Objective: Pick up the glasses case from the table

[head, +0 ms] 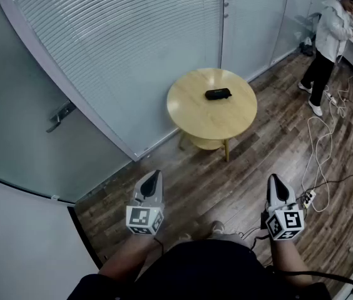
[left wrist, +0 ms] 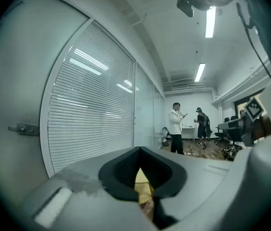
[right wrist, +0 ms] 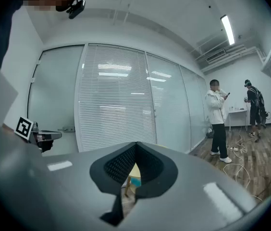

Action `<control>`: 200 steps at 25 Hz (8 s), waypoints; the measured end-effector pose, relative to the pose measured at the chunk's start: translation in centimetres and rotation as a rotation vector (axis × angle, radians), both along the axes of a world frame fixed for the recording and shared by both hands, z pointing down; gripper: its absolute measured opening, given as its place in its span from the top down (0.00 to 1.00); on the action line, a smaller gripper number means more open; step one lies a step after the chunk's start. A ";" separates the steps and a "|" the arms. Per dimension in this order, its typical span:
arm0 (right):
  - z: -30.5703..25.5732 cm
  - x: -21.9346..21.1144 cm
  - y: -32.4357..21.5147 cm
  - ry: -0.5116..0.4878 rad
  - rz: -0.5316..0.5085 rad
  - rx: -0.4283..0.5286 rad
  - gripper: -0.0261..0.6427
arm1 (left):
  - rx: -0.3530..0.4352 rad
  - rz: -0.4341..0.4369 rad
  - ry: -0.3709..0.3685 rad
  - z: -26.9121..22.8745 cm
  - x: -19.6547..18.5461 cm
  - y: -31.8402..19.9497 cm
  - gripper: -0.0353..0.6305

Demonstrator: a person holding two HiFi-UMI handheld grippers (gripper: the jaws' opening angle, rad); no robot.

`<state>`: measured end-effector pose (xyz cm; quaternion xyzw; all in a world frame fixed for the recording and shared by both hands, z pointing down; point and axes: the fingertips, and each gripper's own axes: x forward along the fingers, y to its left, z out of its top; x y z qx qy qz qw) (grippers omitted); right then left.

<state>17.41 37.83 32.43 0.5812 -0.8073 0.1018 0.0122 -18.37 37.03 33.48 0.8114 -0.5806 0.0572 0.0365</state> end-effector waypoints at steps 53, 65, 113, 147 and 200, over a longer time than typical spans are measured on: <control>1.8 1.1 -20.7 0.006 0.064 0.041 0.95 | 0.017 0.165 -0.024 2.8 6.6 -25.7 0.94; 2.0 0.9 -27.3 0.017 0.100 0.037 0.95 | -0.021 0.159 0.047 3.8 5.9 -31.9 0.94; 9.9 -8.4 -63.1 0.043 -0.588 -0.118 0.95 | -0.129 -0.110 0.006 8.2 9.9 -59.2 0.94; 30.2 -15.4 -67.5 0.336 -1.061 -0.257 0.38 | -0.216 -0.174 0.064 23.9 7.5 -68.0 0.94; 20.3 -13.6 -67.8 0.240 -0.923 -0.414 0.43 | -0.079 -0.113 0.098 11.9 10.0 -65.6 0.94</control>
